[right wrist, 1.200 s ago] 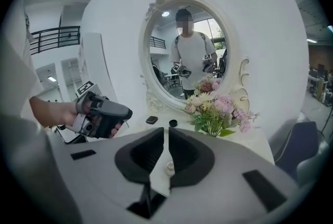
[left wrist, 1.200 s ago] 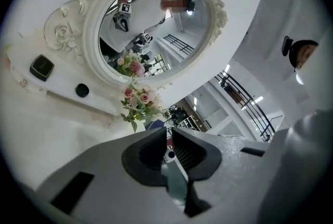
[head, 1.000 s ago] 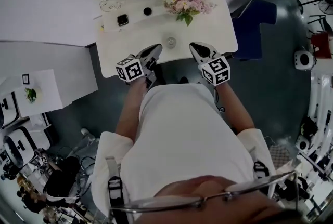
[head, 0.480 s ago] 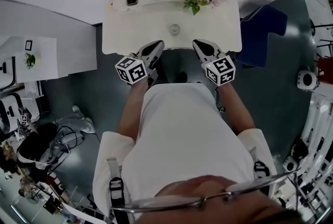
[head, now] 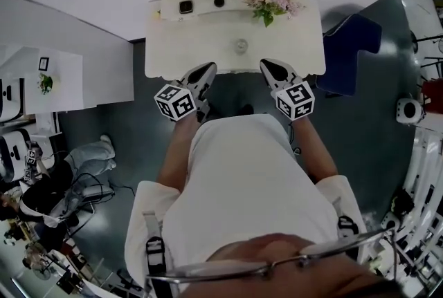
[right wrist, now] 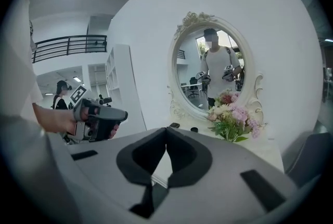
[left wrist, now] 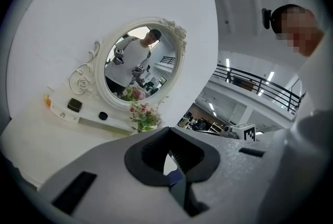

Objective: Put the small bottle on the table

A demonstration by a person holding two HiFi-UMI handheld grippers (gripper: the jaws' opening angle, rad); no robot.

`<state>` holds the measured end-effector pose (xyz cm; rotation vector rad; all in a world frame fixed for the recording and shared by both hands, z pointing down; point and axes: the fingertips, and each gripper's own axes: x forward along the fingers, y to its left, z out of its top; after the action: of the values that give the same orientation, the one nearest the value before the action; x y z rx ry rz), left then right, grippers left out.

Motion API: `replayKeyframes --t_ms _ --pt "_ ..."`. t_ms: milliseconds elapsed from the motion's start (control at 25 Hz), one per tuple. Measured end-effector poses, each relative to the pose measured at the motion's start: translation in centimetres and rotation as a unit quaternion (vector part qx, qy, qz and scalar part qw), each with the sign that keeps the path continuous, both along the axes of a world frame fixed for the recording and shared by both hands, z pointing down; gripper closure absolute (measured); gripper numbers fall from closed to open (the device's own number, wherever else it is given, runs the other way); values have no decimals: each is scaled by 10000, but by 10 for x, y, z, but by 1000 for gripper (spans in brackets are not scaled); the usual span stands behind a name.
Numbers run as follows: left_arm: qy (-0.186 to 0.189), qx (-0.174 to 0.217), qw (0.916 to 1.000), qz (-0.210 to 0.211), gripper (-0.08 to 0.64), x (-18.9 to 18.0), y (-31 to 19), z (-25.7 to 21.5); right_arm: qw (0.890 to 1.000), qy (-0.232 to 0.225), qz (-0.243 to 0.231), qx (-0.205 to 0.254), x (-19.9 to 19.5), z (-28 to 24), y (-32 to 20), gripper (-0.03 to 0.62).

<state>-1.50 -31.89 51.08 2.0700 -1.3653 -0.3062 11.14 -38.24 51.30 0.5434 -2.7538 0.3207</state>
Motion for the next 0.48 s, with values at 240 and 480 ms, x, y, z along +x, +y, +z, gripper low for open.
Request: replayKeyframes --t_ms 240,480 --pt "-344 101 9989 298 557 -9 7 -6 9996 -79 237 96 -9 -13 0 586" --pt "-310 116 9985 432 557 -13 2 -7 9995 -71 241 181 -18 -21 1 586"
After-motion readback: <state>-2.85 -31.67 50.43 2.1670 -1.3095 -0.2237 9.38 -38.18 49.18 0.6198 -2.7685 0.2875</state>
